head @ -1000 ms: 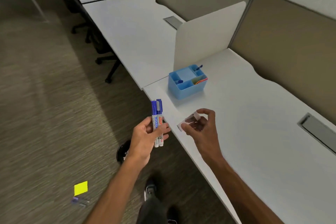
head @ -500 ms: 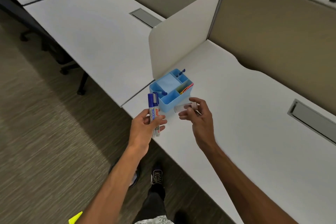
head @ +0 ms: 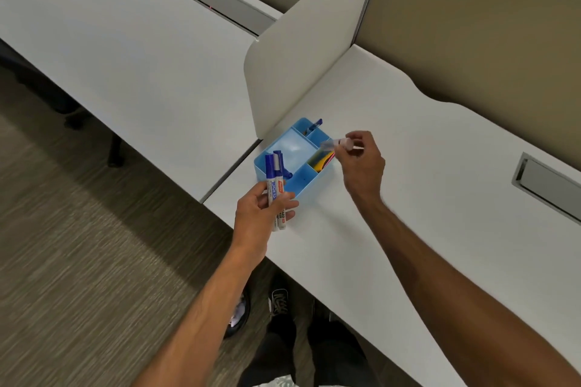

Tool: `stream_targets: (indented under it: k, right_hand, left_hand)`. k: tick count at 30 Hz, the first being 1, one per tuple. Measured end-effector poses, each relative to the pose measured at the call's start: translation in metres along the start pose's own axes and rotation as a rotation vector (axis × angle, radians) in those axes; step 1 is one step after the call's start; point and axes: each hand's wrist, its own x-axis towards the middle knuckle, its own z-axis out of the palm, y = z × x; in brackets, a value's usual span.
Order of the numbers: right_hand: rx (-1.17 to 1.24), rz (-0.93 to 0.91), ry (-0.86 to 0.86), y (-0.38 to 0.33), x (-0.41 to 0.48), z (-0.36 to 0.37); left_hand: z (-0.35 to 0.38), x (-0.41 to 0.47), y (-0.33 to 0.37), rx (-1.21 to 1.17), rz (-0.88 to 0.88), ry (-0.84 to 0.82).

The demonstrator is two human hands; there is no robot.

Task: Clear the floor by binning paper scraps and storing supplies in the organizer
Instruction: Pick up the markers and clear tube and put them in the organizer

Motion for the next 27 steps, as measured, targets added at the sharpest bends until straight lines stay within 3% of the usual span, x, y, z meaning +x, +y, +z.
stream_targets:
  k: [16, 27]
  right_hand:
    - [-0.469, -0.135, -0.158, 0.057, 0.071, 0.06]
    - [-0.557, -0.04, -0.226, 0.066, 0.088, 0.077]
  left_hand:
    - [0.003, 0.043, -0.005, -0.046, -0.066, 0.051]
    - [0.0, 0.055, -0.007, -0.066, -0.097, 0.085]
